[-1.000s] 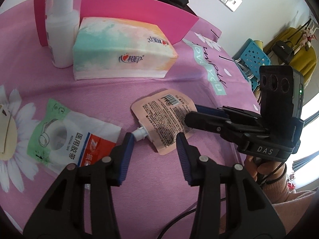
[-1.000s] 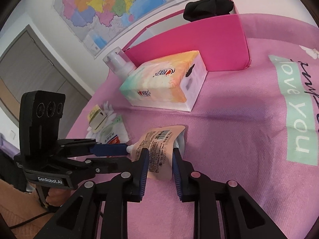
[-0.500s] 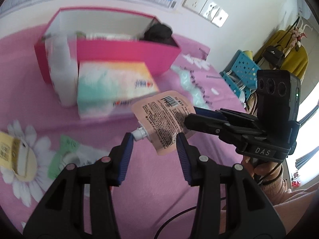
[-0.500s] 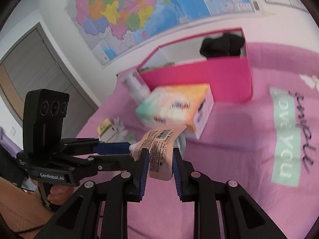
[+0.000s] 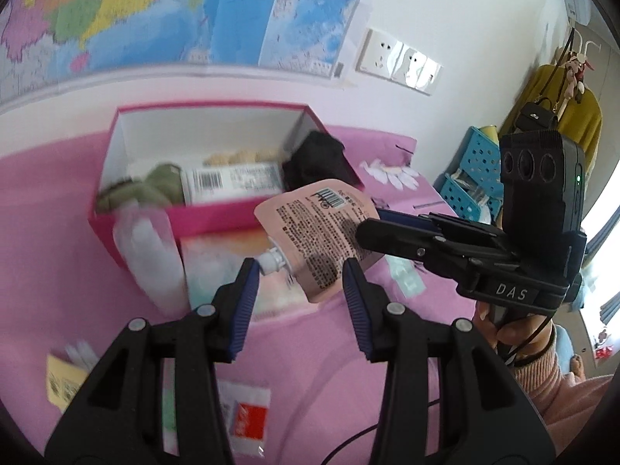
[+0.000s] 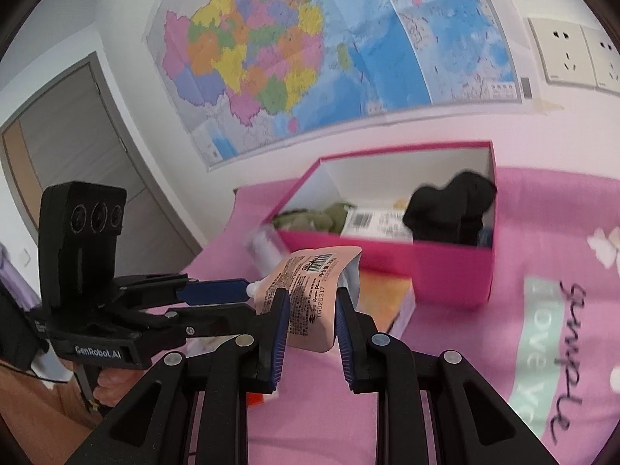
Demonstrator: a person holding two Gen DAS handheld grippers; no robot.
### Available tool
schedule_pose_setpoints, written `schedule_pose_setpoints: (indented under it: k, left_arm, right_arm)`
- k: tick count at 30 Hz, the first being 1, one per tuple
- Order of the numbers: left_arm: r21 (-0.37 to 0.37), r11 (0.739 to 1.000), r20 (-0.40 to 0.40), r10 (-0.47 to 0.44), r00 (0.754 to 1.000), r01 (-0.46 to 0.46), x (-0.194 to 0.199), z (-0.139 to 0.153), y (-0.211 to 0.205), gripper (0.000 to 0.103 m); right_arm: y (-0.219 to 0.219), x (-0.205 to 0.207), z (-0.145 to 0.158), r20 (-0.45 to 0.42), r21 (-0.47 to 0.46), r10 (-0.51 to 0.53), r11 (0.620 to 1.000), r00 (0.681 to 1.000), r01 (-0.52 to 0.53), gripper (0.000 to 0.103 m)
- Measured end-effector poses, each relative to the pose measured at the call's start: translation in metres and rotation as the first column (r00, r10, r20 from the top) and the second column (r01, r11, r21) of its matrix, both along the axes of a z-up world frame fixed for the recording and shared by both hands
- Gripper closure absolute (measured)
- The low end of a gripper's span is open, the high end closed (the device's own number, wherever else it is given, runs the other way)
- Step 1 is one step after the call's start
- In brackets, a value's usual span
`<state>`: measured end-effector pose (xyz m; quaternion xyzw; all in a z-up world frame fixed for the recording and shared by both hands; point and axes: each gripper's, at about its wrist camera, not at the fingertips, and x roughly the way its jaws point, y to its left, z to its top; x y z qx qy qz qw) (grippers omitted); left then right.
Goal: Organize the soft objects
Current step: 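Lift the pink pouch and carry it over the pink box, then lower the pouch into the box and open the right gripper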
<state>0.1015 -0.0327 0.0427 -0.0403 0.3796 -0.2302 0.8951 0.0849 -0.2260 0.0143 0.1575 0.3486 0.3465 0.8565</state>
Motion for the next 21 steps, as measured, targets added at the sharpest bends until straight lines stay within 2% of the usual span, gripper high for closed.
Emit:
schedule_pose_setpoints:
  k: [6,10,17,21]
  left_arm:
    - [0.013,1.000,0.023,0.022,0.999,-0.023,0.035,0.016,0.001,0.057]
    - [0.004,0.999,0.006,0.035,0.999,-0.035,0.056,0.019,0.004,0.057]
    - [0.045,0.997,-0.019,0.068,0.997,-0.067,0.091,0.014,0.004,0.057]
    - [0.063,0.995,-0.049,0.084,0.995,-0.081,0.109,0.004,0.005,0.057]
  right_arm:
    - [0.000,0.035,0.012,0.027,0.019,-0.028,0.999,0.999,0.027,0.079]
    - [0.004,0.054,0.015,0.038,0.012,-0.047,0.999,0.998,0.047,0.078]
    - [0.007,0.091,0.004,0.002,0.004,-0.075,0.997,0.997,0.075,0.077]
    - [0.014,0.104,-0.004,-0.014,-0.030,-0.081,0.996,0.997,0.080,0.075]
